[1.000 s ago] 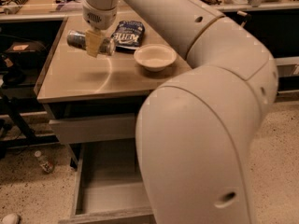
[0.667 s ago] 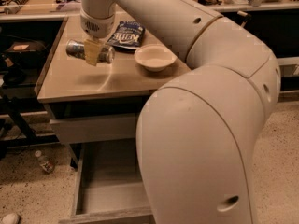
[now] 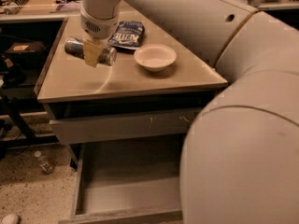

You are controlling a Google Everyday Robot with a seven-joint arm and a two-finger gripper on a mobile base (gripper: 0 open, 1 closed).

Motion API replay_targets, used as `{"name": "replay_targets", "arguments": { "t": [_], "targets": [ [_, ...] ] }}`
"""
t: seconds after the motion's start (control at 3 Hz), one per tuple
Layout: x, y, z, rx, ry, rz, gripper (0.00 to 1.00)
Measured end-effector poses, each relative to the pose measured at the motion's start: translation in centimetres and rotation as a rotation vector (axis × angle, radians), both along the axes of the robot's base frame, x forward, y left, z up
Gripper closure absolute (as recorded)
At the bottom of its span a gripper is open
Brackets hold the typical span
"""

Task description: Place redbull can into middle drawer

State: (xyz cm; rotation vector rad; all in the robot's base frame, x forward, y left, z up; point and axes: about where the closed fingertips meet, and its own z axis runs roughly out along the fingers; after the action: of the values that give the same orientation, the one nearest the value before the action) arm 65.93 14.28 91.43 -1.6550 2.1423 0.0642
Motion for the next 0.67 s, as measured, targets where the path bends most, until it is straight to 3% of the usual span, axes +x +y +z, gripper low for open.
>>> {"name": "replay_targets", "arguments": {
  "t": [0.33,0.67],
  "targets": [
    [-4.5,-0.7,-1.7,-0.006,0.043,-0.044,1.0],
    [-8.5,-2.2,-4.3,-0.011,0.132,-0.075,1.0]
  ]
}}
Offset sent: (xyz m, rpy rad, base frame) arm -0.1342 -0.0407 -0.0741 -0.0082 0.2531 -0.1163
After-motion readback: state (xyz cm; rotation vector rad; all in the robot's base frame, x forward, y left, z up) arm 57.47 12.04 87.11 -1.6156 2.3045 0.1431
